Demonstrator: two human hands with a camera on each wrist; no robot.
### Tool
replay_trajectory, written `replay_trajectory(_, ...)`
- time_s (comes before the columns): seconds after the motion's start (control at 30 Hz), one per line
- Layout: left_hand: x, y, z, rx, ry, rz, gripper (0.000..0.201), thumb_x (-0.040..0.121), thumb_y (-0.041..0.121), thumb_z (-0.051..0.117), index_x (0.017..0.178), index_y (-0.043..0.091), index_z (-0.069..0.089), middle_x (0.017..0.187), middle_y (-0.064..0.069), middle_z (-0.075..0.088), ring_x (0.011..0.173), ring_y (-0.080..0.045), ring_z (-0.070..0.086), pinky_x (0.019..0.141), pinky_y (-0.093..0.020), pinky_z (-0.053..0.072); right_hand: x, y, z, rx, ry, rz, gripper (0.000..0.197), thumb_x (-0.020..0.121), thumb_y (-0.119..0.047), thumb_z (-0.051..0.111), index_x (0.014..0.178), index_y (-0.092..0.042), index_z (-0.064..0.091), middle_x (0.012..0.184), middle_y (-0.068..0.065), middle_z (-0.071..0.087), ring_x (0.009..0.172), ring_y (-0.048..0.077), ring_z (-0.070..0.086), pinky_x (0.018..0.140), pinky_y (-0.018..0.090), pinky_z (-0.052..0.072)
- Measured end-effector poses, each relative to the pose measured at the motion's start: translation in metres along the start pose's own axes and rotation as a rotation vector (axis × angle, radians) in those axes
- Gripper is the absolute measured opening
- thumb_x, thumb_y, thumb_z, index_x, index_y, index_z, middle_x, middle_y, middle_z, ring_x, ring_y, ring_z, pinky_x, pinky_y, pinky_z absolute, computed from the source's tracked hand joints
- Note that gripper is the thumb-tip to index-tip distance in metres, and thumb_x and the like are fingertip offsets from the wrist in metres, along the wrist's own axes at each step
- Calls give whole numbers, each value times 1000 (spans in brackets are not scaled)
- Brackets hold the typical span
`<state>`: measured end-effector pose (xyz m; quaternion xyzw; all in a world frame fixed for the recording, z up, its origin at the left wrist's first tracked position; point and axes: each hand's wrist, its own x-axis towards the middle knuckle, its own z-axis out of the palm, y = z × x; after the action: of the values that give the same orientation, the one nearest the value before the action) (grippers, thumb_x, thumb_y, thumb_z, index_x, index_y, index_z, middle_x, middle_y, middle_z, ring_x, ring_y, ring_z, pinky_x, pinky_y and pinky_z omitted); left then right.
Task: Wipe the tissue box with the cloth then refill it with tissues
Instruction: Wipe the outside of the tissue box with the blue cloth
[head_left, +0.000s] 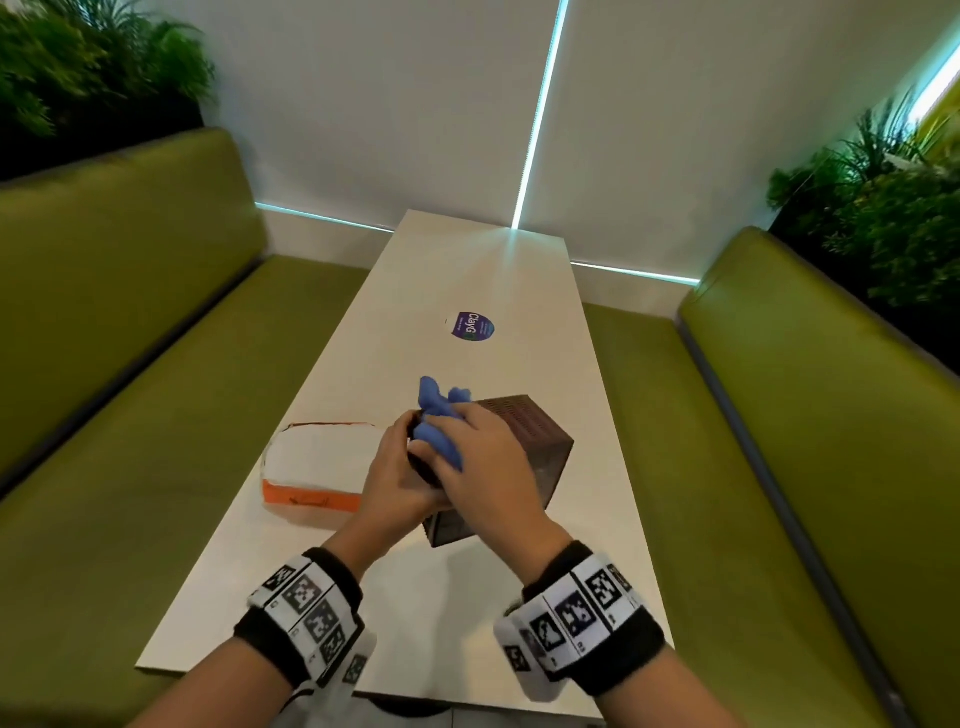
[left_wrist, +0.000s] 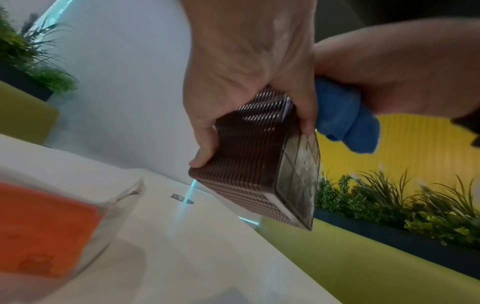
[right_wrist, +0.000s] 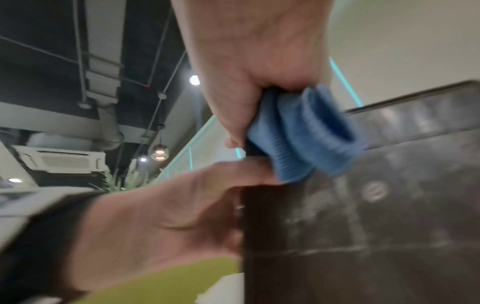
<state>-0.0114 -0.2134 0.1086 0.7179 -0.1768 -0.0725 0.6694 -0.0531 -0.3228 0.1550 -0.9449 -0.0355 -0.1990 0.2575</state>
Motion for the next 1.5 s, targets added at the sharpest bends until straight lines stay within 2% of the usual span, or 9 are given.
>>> replay_trajectory(0.13, -3, -5, -18, 21, 55, -46, 101, 36, 38, 90, 124, 42, 41, 125, 17, 53, 111, 7, 52, 88, -21, 49, 11, 38, -29, 19, -13, 196, 27, 96, -38, 52, 112, -26, 70, 118, -1, 66, 114, 17, 57, 94, 30, 45)
replay_trajectory(0.27, -5, -10, -37, -56, -19, -144, 109, 36, 38, 95, 131, 38, 43, 129, 18, 54, 117, -3, 53, 92, -29, 52, 6, 64, -48, 431, -28, 426, 13, 94, -40, 56, 89, -38, 68, 96, -4, 70, 102, 22, 64, 80, 22, 48)
replay_trajectory(0.43, -4, -5, -45, -328, -38, -252, 100, 34, 33, 96, 125, 31, 55, 120, 4, 66, 107, -22, 67, 82, -36, 58, -12, 65, -46, 904, 111, 510, 39, 87, -47, 54, 115, -23, 67, 110, 3, 73, 109, 21, 66, 95, 38, 53)
replay_trajectory(0.57, 1, -5, -55, -399, -91, -296, 90, 38, 44, 95, 120, 24, 64, 118, -8, 70, 106, -29, 69, 80, -41, 58, -40, 63, -35, 910, 109, 484, 37, 89, -47, 52, 117, -28, 67, 112, 2, 73, 109, 22, 66, 98, 45, 52)
replay_trajectory(0.8, -3, 2, -40, -352, -232, -372, 67, 50, 37, 84, 111, 15, 67, 98, -7, 75, 90, -22, 72, 69, -34, 59, -16, 54, -60, 919, 158, 431, 26, 86, -49, 51, 102, -41, 68, 101, -9, 75, 105, 16, 67, 89, 29, 53)
replay_trajectory(0.97, 7, 4, -54, -427, -85, -396, 75, 42, 42, 88, 108, 11, 70, 96, -9, 74, 86, -24, 71, 85, -42, 55, -46, 54, -49, 930, 72, 432, 30, 91, -46, 48, 113, -37, 68, 113, -10, 72, 109, 10, 66, 94, 32, 50)
replay_trajectory(1.17, -4, 0, -48, -258, -285, -435, 77, 47, 47, 88, 113, 13, 67, 95, -5, 75, 85, -19, 73, 68, -33, 58, -41, 60, -52, 948, 126, 439, 44, 86, -55, 55, 120, -29, 66, 122, -4, 69, 120, 15, 61, 108, 43, 43)
replay_trajectory(1.3, -2, 5, -40, -316, -204, -433, 64, 51, 41, 83, 107, 14, 70, 91, -4, 74, 81, -18, 72, 68, -33, 57, -35, 69, -50, 972, 128, 422, 65, 78, -68, 59, 127, -24, 61, 131, 0, 63, 127, 18, 55, 111, 47, 38)
replay_trajectory(1.5, -1, -2, -35, -487, -59, -622, 42, 60, 32, 83, 98, 14, 75, 99, -9, 72, 84, -25, 73, 70, -40, 60, -49, 64, -27, 1032, 361, 606, 42, 90, -54, 53, 119, -25, 64, 119, 6, 69, 114, 27, 63, 103, 54, 46)
